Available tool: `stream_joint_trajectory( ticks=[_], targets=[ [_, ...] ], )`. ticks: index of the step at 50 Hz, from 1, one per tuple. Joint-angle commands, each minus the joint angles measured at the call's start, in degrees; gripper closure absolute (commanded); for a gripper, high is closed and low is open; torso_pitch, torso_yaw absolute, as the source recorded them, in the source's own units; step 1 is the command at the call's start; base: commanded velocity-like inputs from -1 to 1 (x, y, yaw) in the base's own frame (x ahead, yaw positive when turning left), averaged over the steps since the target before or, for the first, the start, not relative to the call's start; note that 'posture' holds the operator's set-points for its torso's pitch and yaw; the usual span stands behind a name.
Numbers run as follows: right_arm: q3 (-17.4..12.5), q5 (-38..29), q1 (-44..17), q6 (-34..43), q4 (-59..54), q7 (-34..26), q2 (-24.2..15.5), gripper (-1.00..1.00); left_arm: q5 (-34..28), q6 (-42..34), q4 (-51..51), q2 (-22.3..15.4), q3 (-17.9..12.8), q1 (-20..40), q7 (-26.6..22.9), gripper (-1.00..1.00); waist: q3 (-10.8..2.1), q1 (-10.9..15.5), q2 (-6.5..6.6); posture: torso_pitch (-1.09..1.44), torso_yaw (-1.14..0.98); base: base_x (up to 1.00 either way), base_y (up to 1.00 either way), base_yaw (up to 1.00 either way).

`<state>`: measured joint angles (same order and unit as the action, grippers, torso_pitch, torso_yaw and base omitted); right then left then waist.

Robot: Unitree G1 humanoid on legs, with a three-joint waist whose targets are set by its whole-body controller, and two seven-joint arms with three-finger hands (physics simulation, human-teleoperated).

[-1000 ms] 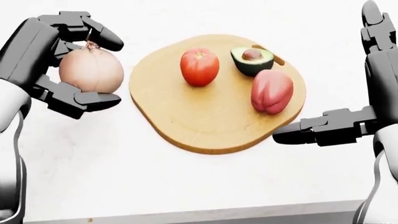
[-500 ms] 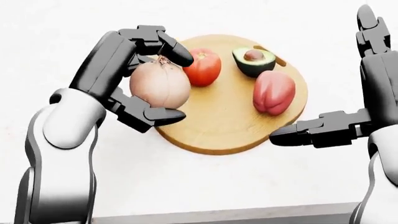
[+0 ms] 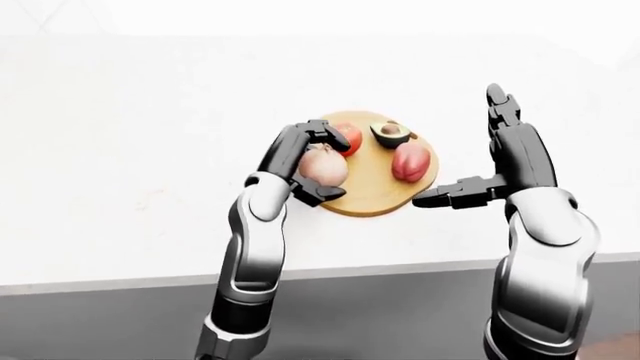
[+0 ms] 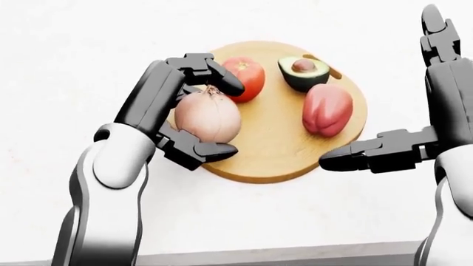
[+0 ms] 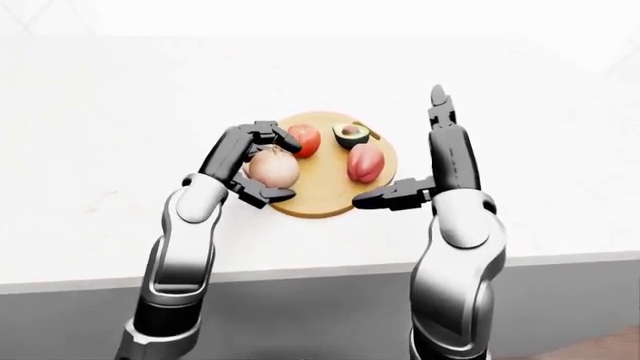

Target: Place the avocado, onion, tomato and bell pepper on the cutting board.

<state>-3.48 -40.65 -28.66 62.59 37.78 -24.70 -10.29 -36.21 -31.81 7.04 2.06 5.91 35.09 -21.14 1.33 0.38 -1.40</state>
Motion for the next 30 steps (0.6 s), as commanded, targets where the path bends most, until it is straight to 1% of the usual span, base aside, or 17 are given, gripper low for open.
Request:
stream_joint_trajectory(
  ticks=[1,9,11,13,15,16,18,25,30],
  targets=[
    [-0.37,-0.27,-1.44,-1.58,1.30,0.64,-0.53,-1.00,-0.17,2.11,2.01,0.17,-0.22,2.10,1.13,0.15,-1.47,0.01,-0.17,0.00,0.00,0.00,0.00,0.00],
    [-0.31,-0.35,-0.75,-1.15,2.33,0.45,-0.67,-1.00,-0.18,2.53,1.14,0.67,-0.01,2.21,1.47,0.11,-1.51,0.06,-0.24,0.00,0.00,0.00,0.00,0.00],
    [-0.40,-0.36,-0.30,-1.22,2.67,0.46,-0.55,-1.00,-0.23,2.76,1.02,0.67,0.08,1.93,1.46,0.00,-1.48,0.05,-0.25,0.00,0.00,0.00,0.00,0.00],
    [-0.31,-0.42,-0.20,-1.22,2.75,0.49,-0.53,-1.00,-0.40,2.68,1.09,0.63,0.08,1.83,1.33,-0.15,-1.48,0.05,-0.24,0.00,0.00,0.00,0.00,0.00],
    [-0.36,-0.44,-0.10,-1.18,2.90,0.43,-0.53,-1.00,-0.48,2.81,1.05,0.66,0.15,1.68,1.27,-0.18,-1.51,0.03,-0.23,0.00,0.00,0.00,0.00,0.00],
    [-0.40,-0.45,0.04,-1.20,2.99,0.42,-0.51,-1.00,-0.54,2.86,0.98,0.65,0.15,1.62,1.26,-0.25,-1.52,0.02,-0.23,0.00,0.00,0.00,0.00,0.00],
    [-0.41,-0.47,0.14,-1.23,3.03,0.43,-0.52,-1.00,-0.57,3.01,0.71,0.74,0.20,1.68,1.29,-0.29,-1.52,0.02,-0.23,0.00,0.00,0.00,0.00,0.00],
    [-0.48,-0.35,-0.01,-1.36,2.72,0.59,-0.52,-1.00,-0.96,3.59,0.64,1.03,0.56,0.96,0.93,-0.26,-1.59,0.02,-0.23,0.00,0.00,0.00,0.00,0.00],
    [-0.56,-0.27,0.05,-1.47,2.62,0.64,-0.56,-1.00,-1.14,3.53,0.72,1.04,0.41,0.96,0.79,-0.20,-1.58,0.03,-0.24,0.00,0.00,0.00,0.00,0.00]
  ],
)
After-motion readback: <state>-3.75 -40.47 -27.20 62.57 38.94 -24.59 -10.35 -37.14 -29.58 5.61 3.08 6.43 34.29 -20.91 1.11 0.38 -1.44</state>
